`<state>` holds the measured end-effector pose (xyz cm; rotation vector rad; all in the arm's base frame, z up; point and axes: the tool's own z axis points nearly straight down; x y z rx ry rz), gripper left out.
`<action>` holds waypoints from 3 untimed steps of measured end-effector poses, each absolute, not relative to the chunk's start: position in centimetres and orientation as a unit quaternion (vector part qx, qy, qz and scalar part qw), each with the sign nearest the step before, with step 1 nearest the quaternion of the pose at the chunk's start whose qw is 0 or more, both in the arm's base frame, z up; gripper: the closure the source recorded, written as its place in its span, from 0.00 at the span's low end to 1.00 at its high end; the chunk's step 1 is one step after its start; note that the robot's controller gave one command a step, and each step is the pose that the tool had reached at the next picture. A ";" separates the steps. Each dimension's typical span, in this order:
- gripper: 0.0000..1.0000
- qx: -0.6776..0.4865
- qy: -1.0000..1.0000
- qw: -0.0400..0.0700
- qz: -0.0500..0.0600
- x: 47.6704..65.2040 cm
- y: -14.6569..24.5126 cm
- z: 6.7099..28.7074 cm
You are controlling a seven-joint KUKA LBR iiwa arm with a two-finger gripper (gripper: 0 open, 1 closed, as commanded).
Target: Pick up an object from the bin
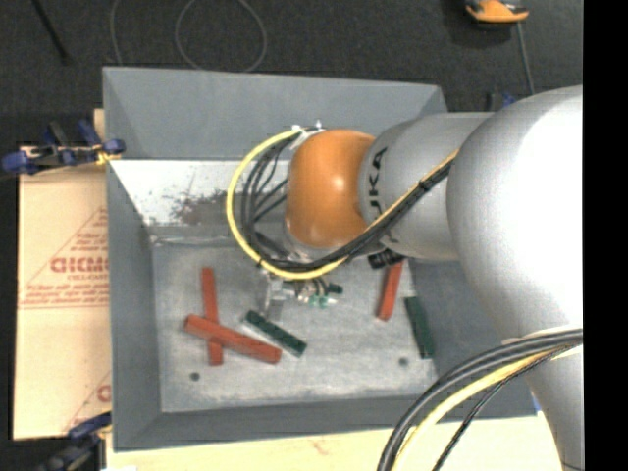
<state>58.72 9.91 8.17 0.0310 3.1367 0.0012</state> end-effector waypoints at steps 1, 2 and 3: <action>1.00 0.173 0.985 0.004 0.001 58.4 7.9 14.9; 0.00 0.173 0.985 0.002 0.000 58.3 8.0 14.7; 0.00 0.146 0.989 -0.004 -0.002 51.8 7.4 6.9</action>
Offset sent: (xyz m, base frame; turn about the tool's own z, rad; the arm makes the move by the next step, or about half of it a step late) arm -0.0053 -0.0179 0.0645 0.3278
